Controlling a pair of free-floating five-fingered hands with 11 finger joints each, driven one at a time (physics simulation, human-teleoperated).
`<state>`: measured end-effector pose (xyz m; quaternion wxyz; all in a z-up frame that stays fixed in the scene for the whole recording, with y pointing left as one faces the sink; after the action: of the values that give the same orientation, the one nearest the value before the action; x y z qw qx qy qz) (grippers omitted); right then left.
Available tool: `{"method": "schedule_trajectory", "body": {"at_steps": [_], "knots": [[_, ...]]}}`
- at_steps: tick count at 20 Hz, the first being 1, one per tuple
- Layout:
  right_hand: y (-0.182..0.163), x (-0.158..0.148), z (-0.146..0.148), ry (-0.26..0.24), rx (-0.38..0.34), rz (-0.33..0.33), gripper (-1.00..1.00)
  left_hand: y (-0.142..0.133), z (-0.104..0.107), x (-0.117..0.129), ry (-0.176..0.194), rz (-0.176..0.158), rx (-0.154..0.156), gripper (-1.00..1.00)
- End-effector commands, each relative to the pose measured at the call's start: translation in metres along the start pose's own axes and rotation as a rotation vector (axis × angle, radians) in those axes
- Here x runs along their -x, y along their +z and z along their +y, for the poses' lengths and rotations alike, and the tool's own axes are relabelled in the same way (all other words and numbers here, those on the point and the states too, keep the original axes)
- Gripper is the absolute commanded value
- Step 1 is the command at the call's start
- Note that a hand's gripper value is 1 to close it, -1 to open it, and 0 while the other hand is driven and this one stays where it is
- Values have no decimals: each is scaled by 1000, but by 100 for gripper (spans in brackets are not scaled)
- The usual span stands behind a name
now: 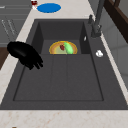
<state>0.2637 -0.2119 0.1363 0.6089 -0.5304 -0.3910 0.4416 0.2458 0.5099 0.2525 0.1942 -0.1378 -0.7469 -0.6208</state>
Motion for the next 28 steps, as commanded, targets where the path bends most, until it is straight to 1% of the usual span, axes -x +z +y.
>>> {"method": "schedule_trajectory", "body": {"at_steps": [1, 15, 21, 28], "knots": [[0, 0, 0, 0, 0, 0, 0, -24, -3, 2, 8, 26, 46, 100], [0, 0, 0, 0, 0, 0, 0, -109, -15, 10, 4, 46, 75, 100], [0, 0, 0, 0, 0, 0, 0, -146, -20, 13, -3, 54, 86, 100], [0, 0, 0, 0, 0, 0, 0, -192, -26, 18, -9, 58, 88, 100]]}}
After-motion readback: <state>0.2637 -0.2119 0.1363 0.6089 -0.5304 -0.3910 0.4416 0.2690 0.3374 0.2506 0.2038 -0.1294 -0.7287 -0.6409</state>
